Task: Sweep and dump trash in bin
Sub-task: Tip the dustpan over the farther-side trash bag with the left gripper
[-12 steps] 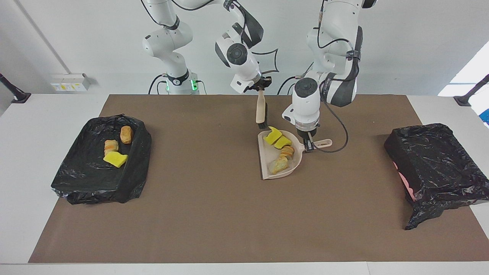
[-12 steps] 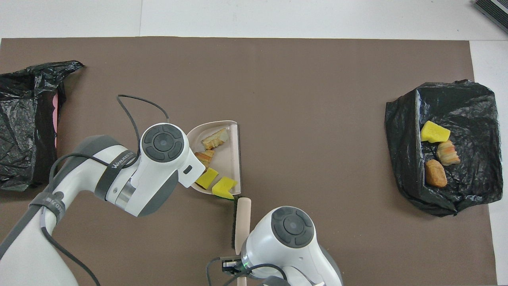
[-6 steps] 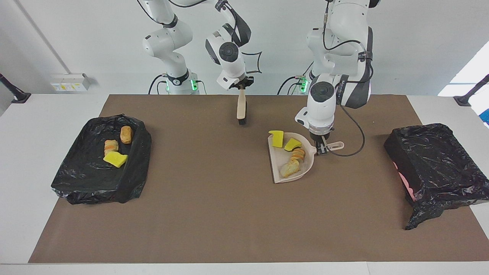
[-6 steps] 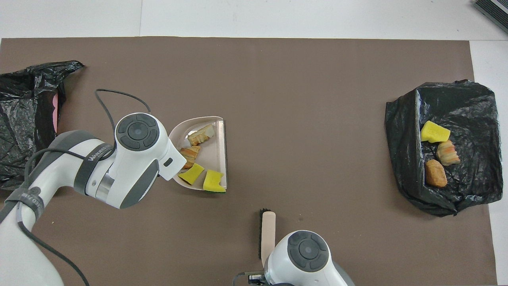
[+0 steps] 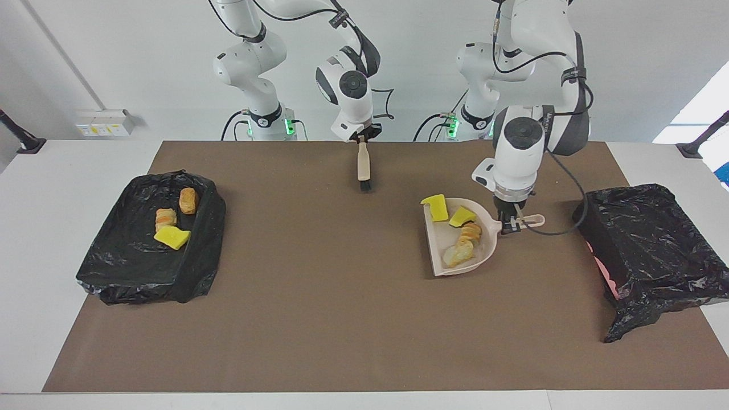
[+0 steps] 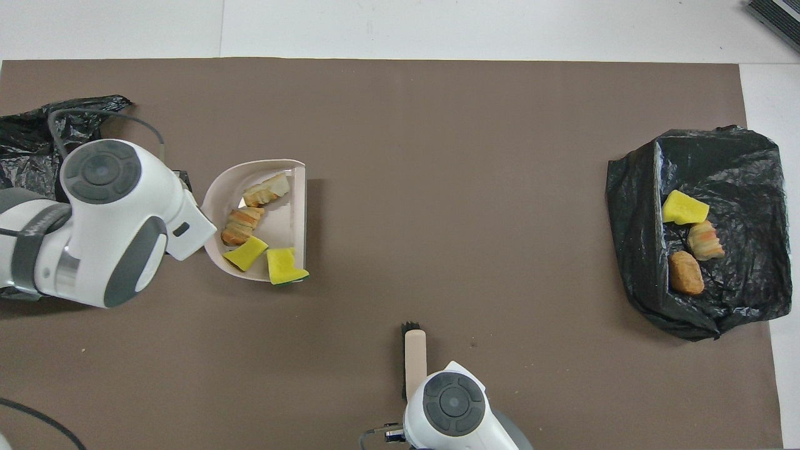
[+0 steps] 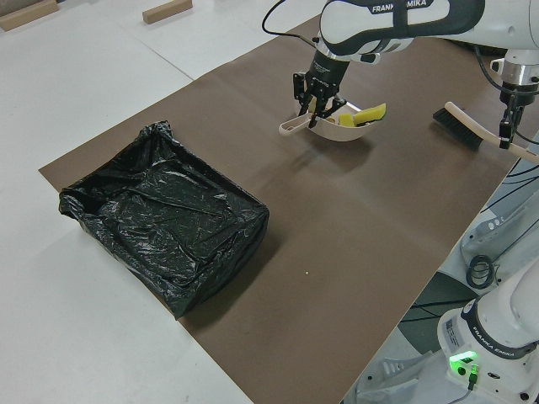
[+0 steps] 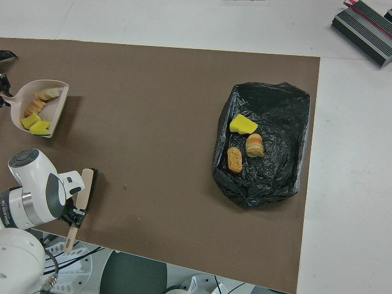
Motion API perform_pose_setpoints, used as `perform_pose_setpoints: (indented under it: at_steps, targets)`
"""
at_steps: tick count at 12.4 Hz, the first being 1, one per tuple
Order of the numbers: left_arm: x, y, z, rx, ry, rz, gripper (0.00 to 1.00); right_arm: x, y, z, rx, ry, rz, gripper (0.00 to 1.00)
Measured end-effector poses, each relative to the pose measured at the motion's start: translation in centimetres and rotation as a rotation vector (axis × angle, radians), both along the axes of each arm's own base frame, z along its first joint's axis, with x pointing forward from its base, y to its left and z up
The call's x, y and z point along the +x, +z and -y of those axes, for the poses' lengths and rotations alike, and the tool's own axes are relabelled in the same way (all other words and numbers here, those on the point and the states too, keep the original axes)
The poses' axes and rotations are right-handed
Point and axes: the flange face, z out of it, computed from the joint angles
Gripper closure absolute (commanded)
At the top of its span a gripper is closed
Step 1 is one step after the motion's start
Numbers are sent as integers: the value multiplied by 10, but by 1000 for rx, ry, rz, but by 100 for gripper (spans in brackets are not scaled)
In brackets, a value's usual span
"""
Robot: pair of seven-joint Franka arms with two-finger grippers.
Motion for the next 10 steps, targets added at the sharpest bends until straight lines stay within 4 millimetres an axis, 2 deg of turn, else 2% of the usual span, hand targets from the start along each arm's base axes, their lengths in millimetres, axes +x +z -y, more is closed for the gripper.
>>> perform_pose_setpoints:
  at_steps: [3,5,7,10]
  targets:
    - [6,51,-98,-32,9,10,100,4,9,-8,-31,-9,-29,100]
    - [3,77,-163,-66,102,21,100,18,17,-15,-54,-21,-37,100]
    - [-5,89,-230,-82,201,41,100,30,12,-9,-65,-44,-53,100]
    - [-24,103,-311,-124,270,73,100,34,-2,-7,-96,-44,-88,100]
